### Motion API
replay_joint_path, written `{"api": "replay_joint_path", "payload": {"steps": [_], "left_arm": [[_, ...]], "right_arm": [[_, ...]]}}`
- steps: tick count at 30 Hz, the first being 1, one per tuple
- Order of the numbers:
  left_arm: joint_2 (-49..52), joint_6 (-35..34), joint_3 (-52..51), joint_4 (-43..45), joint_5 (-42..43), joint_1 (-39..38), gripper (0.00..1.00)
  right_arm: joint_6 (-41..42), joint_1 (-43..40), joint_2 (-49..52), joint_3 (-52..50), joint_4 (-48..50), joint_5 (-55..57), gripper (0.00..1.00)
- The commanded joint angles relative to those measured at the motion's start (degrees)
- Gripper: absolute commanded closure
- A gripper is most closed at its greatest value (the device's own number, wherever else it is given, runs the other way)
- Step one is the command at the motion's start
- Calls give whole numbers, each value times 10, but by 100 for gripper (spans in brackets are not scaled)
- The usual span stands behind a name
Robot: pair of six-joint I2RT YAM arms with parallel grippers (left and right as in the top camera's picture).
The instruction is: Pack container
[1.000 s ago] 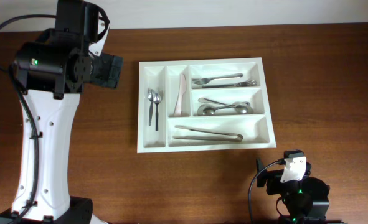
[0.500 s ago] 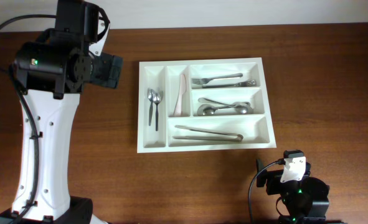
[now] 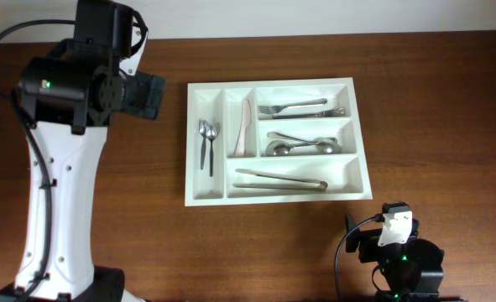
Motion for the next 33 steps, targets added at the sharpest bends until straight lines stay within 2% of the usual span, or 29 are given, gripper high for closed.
{"api": "replay_joint_path", "payload": {"steps": [1, 5, 7, 12, 18, 26, 33], "left_arm": [[-70, -5, -16, -1, -9, -1, 1], [-155, -5, -86, 7, -11, 31, 1], [-200, -5, -136, 46, -11, 58, 1], [-366, -5, -360, 253, 57, 129, 1], [-550, -5, -618, 442, 63, 145, 1], [-752, -7, -887, 488, 74, 145, 1], [-861, -8, -1029, 517, 108, 145, 1]], "right_arm": [[0, 5, -7, -6, 2, 7, 1], [0, 5, -7, -6, 2, 7, 1], [0, 5, -7, -6, 2, 7, 1], [0, 5, -7, -6, 2, 7, 1], [0, 5, -7, -6, 2, 7, 1], [0, 5, -7, -6, 2, 7, 1], [0, 5, -7, -6, 2, 7, 1]]}}
